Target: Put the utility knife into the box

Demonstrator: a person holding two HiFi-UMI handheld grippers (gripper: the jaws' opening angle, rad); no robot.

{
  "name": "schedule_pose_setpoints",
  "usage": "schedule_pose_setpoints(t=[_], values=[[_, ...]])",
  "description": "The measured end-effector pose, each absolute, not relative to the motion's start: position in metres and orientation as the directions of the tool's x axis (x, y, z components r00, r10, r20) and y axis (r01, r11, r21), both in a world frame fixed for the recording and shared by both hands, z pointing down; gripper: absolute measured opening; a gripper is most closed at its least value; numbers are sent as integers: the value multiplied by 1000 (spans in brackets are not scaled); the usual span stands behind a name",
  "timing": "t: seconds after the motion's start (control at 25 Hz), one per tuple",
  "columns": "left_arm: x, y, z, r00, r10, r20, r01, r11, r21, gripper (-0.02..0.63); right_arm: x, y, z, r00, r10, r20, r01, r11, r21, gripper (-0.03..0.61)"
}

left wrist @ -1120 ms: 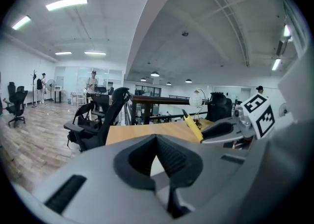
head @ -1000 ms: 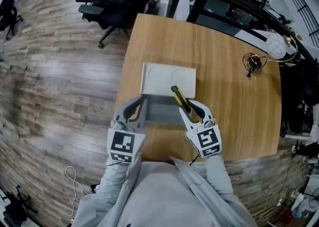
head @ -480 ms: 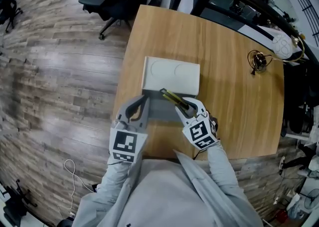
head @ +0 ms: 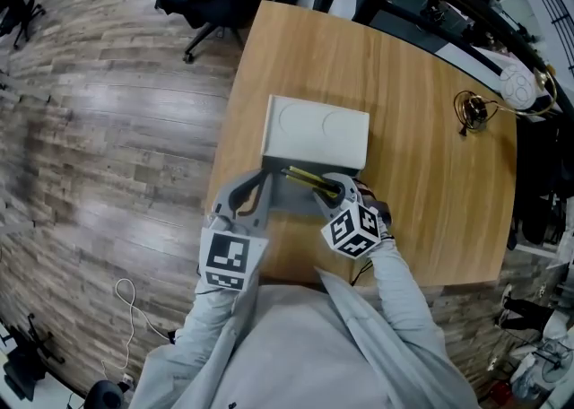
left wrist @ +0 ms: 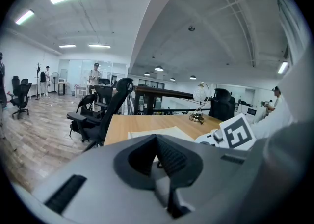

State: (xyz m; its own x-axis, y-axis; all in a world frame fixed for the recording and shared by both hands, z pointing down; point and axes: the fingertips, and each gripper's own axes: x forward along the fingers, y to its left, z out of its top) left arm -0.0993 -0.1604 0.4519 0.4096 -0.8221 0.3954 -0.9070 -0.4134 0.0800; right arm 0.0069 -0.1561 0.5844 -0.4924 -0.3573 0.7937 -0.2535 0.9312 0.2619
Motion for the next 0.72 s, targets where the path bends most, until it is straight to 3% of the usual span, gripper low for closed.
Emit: schedule_pose_setpoints(t=[0.72], values=[[-107,-159,462,392,-826,404,-916,-390,91,18,-2,-156,630,-377,-246,893,-116,969,218,126]])
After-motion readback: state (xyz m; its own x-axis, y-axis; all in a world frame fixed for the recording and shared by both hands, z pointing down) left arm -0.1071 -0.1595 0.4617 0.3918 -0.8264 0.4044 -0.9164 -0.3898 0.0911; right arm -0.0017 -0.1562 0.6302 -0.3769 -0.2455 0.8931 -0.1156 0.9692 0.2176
